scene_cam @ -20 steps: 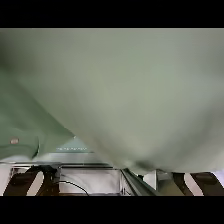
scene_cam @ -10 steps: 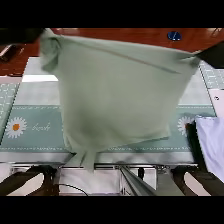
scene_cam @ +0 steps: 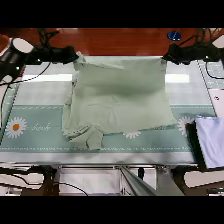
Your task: Fold the shirts.
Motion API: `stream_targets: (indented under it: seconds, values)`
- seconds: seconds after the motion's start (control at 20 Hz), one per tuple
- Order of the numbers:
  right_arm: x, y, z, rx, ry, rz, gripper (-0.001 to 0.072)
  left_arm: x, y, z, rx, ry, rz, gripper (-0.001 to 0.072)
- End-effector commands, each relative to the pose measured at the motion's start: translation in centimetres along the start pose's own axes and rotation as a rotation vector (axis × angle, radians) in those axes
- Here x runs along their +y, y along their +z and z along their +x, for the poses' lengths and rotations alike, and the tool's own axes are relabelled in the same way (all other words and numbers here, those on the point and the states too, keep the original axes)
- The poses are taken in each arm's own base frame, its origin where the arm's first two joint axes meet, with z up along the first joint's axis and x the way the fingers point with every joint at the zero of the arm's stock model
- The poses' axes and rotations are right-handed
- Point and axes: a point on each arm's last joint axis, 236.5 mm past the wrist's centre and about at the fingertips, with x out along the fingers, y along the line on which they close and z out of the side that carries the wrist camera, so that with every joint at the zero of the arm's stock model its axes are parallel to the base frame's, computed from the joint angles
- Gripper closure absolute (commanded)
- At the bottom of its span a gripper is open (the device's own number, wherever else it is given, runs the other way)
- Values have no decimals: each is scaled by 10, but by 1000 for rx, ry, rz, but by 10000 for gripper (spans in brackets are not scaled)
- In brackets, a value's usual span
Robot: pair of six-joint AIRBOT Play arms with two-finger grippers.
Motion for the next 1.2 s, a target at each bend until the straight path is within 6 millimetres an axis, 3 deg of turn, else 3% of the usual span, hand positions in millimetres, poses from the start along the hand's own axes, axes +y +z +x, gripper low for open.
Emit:
stream_targets:
  seconds: [0.0, 0.1, 0.15, 0.25, 0.35, 0.5, 0.55, 0.65, 0.85, 0.95, 1.15]
  values:
    - [-21, 7, 28, 21, 19, 101, 300, 7, -26, 20, 91, -11, -22, 201]
    - [-34, -1, 0, 104, 20, 97, 300, 26, -49, -3, 235, 31, 10, 202]
    - [-47, -11, -24, 162, 5, 96, 300, 48, -66, -24, 337, 90, -23, 202]
    - [-85, -32, -77, 256, -77, 100, 300, 92, -110, -73, 540, 186, -110, 202]
    - [-124, -50, -132, 264, -216, 170, 300, 122, -148, -110, 611, 243, -280, 202]
    - [-150, -83, -168, 142, -290, 282, 300, 142, -228, -149, 648, 274, -494, 202]
    - [-156, -106, -168, 111, -309, 319, 300, 140, -256, -154, 636, 270, -560, 202]
    - [-151, -154, -150, 69, -284, 374, 300, 125, -289, -149, 559, 205, -667, 202]
    - [-133, -233, -120, 132, -206, 424, 301, 98, -325, -143, 526, 70, -754, 204]
    - [-130, -246, -117, 164, -193, 445, 300, 87, -329, -132, 495, 14, -769, 203]
    - [-122, -243, -115, 157, -154, 466, 301, 84, -339, -111, 446, 20, -781, 204]
